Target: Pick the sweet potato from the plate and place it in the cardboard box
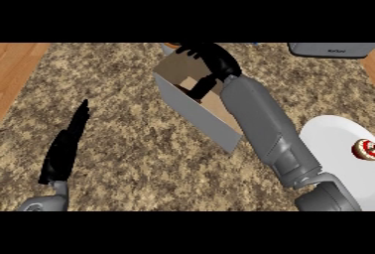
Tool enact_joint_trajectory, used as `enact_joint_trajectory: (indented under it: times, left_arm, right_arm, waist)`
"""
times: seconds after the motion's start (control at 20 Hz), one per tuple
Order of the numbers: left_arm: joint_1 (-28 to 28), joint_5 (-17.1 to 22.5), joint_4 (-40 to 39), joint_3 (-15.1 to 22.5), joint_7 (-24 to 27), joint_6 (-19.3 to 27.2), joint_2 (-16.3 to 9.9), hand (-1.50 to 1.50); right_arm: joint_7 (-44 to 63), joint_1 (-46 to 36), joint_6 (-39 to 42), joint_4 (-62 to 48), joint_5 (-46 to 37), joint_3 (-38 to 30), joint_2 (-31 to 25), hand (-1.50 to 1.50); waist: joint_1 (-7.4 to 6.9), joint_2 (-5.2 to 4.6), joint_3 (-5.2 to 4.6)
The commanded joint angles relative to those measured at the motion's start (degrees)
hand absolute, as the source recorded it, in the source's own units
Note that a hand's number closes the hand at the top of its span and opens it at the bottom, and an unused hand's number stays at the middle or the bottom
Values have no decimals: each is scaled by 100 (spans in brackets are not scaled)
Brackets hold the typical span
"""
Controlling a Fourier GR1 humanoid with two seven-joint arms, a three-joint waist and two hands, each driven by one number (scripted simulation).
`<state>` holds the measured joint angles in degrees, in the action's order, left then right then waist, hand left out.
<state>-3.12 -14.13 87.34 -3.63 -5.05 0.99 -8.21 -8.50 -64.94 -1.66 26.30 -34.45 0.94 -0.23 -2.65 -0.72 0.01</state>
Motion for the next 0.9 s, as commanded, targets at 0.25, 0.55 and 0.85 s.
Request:
enact_joint_trajectory:
  times: [0.25, 0.55, 0.85]
  left_arm:
    - [272, 147, 314, -23, -3, -163, -55, 0]
    - [286, 14, 277, 44, -24, 10, 86, 0]
    - [426, 115, 278, -82, 241, -104, -51, 0]
  right_arm:
    - [-636, -118, -511, -68, 1398, -1468, -203, -150]
    - [-842, -204, -63, -175, 2177, -2245, -752, -150]
    - [-944, 65, 429, -558, 2489, -2790, -2157, -150]
  waist:
    - [16, -1, 7]
    - [88, 7, 4]
    - [52, -29, 6]
